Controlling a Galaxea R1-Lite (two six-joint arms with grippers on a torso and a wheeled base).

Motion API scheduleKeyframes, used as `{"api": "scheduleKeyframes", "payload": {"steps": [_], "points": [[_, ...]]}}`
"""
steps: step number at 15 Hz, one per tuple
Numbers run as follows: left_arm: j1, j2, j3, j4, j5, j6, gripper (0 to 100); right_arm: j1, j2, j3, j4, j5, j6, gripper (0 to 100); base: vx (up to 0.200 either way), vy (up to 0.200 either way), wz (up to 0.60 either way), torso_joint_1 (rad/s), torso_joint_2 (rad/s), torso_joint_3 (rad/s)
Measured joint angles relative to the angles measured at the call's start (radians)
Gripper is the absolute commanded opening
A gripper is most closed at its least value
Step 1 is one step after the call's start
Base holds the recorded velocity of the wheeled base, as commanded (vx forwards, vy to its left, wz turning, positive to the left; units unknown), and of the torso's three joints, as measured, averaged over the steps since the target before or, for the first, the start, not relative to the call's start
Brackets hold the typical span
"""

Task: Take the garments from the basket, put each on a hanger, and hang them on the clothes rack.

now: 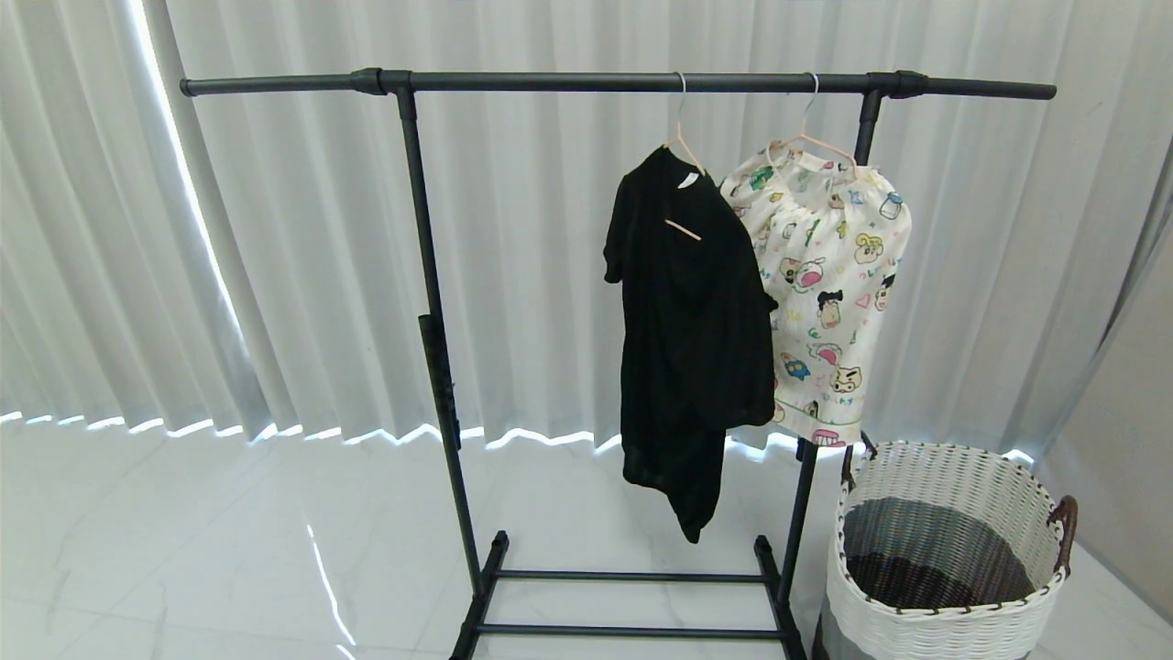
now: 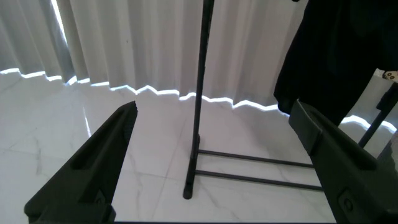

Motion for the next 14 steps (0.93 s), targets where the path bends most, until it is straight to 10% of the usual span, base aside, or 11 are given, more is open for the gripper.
{"api": "scheduleKeyframes", "payload": {"steps": [9, 14], "points": [[0.002, -0.002, 0.000, 0.000, 0.001, 0.000, 100, 0.018, 0.000, 0.000, 0.001, 0.012, 0.083, 100, 0.000, 0.000, 0.00, 0.000, 0.00, 0.000], [0.007, -0.009, 0.000, 0.000, 0.000, 0.000, 100, 0.189, -0.007, 0.000, 0.011, 0.010, 0.072, 100, 0.000, 0.000, 0.00, 0.000, 0.00, 0.000]]}}
